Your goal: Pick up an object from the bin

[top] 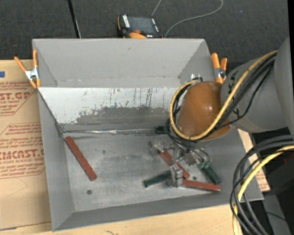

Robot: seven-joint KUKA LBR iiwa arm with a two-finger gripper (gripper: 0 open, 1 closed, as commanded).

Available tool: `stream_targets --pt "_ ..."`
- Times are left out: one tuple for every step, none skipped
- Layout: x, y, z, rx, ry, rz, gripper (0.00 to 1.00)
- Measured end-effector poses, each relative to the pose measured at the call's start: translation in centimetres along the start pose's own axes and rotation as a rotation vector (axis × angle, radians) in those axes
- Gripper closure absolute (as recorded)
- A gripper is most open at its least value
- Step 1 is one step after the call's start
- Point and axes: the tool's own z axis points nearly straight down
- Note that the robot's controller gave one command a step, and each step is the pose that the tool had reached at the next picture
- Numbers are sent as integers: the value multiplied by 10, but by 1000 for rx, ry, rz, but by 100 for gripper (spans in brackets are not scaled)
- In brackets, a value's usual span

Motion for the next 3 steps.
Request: stream_targets --pt "34 46 -1 -2 -6 -121 0" --pt "36 45 0 -5 4 -118 100" --pt "29 53 -131 -2 -4 -208 100"
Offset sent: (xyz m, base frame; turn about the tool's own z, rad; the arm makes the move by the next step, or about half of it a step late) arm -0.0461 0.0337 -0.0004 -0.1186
